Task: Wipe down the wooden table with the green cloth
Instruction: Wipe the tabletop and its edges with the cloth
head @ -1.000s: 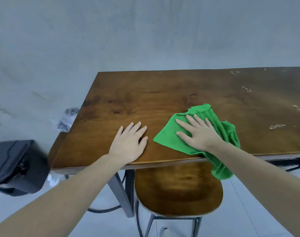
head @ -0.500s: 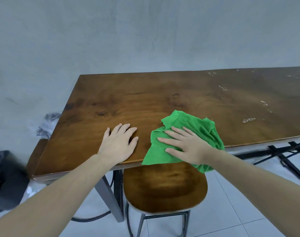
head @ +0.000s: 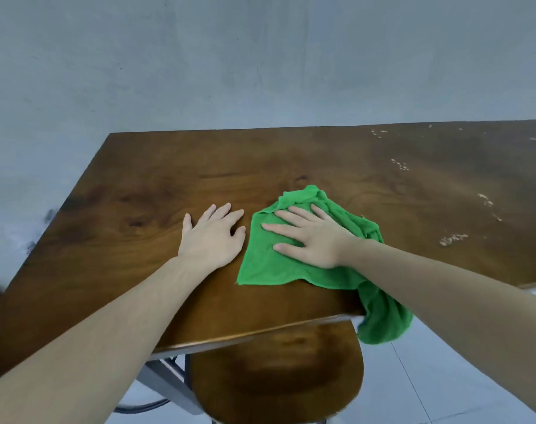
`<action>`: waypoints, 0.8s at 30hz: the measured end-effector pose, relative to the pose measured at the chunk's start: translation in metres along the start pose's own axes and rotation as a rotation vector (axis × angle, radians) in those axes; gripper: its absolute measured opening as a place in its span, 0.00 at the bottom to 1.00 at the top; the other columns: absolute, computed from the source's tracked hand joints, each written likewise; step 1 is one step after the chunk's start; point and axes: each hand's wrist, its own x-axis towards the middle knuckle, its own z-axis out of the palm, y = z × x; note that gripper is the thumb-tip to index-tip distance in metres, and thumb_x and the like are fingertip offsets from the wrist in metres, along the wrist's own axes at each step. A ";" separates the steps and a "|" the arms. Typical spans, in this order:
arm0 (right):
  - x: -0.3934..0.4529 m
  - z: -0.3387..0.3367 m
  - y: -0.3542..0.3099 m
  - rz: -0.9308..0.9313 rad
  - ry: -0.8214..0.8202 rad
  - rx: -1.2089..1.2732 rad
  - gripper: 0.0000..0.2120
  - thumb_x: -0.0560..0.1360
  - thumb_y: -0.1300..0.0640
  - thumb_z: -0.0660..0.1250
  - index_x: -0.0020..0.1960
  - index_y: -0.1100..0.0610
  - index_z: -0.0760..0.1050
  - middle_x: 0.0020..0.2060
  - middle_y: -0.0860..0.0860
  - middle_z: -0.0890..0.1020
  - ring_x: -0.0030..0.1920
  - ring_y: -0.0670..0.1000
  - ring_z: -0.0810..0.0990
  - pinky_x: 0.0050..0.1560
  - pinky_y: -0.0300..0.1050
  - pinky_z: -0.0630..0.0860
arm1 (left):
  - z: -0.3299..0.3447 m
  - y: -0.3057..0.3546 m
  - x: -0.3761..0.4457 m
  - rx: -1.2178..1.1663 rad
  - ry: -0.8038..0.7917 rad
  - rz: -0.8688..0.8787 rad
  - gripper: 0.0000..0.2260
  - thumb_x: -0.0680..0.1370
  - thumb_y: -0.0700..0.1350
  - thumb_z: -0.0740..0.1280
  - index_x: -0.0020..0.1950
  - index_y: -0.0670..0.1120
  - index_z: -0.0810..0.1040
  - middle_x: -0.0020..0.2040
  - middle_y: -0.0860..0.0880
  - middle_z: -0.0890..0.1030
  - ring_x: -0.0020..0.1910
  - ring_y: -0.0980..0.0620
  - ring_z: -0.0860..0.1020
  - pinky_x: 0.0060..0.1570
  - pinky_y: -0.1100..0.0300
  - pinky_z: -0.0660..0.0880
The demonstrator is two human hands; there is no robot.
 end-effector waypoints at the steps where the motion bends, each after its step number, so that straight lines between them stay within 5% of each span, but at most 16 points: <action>1: 0.015 -0.003 0.009 -0.013 0.006 0.002 0.28 0.77 0.27 0.40 0.77 0.28 0.44 0.82 0.40 0.47 0.81 0.47 0.42 0.79 0.62 0.38 | 0.001 0.005 0.010 -0.009 0.013 -0.020 0.23 0.82 0.60 0.49 0.78 0.61 0.59 0.80 0.56 0.55 0.79 0.52 0.50 0.75 0.37 0.43; 8: 0.122 -0.024 0.085 -0.082 0.031 -0.004 0.28 0.79 0.28 0.41 0.78 0.30 0.46 0.82 0.41 0.47 0.81 0.47 0.43 0.79 0.60 0.39 | 0.003 0.036 0.099 -0.083 0.080 -0.193 0.24 0.82 0.60 0.45 0.78 0.60 0.59 0.80 0.56 0.57 0.79 0.53 0.51 0.74 0.34 0.43; 14: 0.207 -0.042 0.153 0.069 0.044 0.009 0.30 0.78 0.28 0.41 0.79 0.32 0.45 0.82 0.46 0.46 0.82 0.52 0.44 0.79 0.61 0.40 | 0.010 0.069 0.155 -0.038 0.098 -0.286 0.26 0.82 0.62 0.43 0.79 0.60 0.56 0.81 0.56 0.54 0.80 0.51 0.48 0.71 0.31 0.40; 24: 0.312 -0.073 0.181 -0.364 0.012 -0.043 0.28 0.80 0.29 0.44 0.79 0.31 0.50 0.82 0.41 0.50 0.81 0.49 0.48 0.80 0.57 0.43 | 0.018 0.071 0.158 0.018 0.139 -0.330 0.29 0.78 0.70 0.41 0.78 0.65 0.43 0.80 0.60 0.51 0.79 0.56 0.45 0.75 0.37 0.40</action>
